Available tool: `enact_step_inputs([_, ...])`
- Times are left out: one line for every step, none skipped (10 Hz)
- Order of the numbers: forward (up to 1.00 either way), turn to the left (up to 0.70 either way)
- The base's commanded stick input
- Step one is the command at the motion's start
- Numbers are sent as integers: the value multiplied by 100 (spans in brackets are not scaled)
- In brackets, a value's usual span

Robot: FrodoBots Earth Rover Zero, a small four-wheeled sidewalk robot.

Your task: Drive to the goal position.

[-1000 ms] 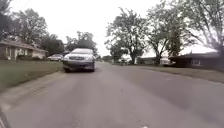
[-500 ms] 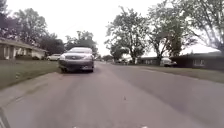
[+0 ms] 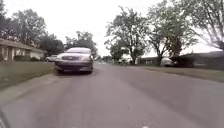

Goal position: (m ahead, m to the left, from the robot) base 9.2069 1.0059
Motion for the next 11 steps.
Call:
enact_step_inputs([70,-2])
enact_step_inputs([70,-2])
enact_step_inputs([70,-3])
enact_step_inputs([70,-3])
enact_step_inputs([70,-3])
enact_step_inputs([70,-3])
enact_step_inputs([70,-3])
enact_step_inputs([70,-3])
enact_step_inputs([70,-3])
enact_step_inputs([70,-3])
enact_step_inputs([70,-3])
